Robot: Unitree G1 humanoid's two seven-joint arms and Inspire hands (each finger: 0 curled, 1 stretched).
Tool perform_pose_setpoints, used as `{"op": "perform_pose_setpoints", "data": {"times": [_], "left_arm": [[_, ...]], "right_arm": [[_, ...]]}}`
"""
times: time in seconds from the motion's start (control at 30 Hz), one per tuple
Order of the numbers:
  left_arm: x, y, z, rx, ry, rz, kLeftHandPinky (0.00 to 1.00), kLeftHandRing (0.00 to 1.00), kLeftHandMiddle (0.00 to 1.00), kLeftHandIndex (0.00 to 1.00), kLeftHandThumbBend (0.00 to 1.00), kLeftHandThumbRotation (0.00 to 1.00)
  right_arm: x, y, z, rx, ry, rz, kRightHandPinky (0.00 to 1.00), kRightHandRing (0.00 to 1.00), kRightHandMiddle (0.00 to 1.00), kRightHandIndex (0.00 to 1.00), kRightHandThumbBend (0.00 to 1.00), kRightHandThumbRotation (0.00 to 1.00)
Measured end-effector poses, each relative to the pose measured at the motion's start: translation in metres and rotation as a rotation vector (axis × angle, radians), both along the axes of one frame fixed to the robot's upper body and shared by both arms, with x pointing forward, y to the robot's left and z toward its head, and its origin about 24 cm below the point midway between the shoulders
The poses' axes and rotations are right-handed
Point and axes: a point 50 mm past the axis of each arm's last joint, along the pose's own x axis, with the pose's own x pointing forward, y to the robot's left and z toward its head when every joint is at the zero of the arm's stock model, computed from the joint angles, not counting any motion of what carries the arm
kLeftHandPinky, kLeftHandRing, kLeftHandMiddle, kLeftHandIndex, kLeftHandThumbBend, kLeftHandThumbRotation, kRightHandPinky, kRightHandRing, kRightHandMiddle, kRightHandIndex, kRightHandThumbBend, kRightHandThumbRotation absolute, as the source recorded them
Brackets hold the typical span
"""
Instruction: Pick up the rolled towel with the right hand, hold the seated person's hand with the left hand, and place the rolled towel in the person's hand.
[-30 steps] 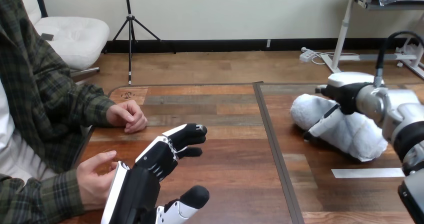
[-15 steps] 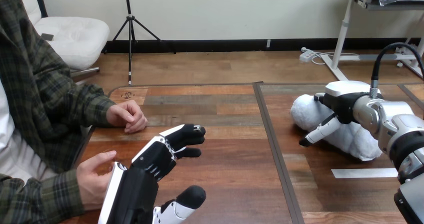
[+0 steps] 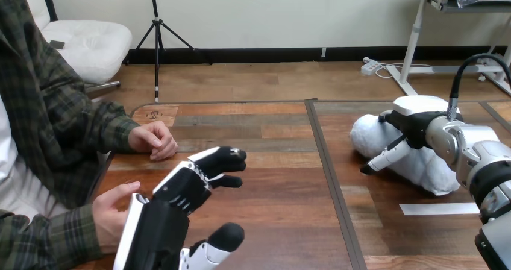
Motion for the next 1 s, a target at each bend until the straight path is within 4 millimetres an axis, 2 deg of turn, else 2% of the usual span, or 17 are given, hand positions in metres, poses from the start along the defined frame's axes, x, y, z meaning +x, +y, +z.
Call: {"op": "perform_pose_setpoints", "data": {"times": [0.3,0.5,0.67,1.0], "left_arm": [[-0.001,0.0019,0.0019,-0.034,-0.013,0.002,0.63,0.71,0.73,0.7,0.92,0.57],[-0.0019,0.0025,0.0032,-0.042,-0.023,-0.004,0.61,0.7,0.72,0.69,0.9,0.57],[-0.0026,0.0034,0.0046,-0.058,-0.028,-0.006,0.61,0.69,0.71,0.69,0.9,0.56],[-0.0036,0.0041,0.01,-0.077,-0.061,-0.011,0.58,0.68,0.69,0.68,0.89,0.57]], "right_arm": [[-0.0007,0.0005,-0.0014,0.016,-0.021,0.008,0.76,0.83,0.87,0.87,1.0,0.51],[-0.0008,0.001,-0.0015,0.033,-0.035,0.012,0.73,0.8,0.83,0.83,1.0,0.4],[-0.0016,0.0008,-0.0027,0.071,-0.065,0.007,0.67,0.73,0.75,0.75,0.97,0.25],[-0.0046,-0.0009,-0.0061,0.146,-0.137,-0.008,0.59,0.62,0.63,0.61,0.91,0.04]]}}
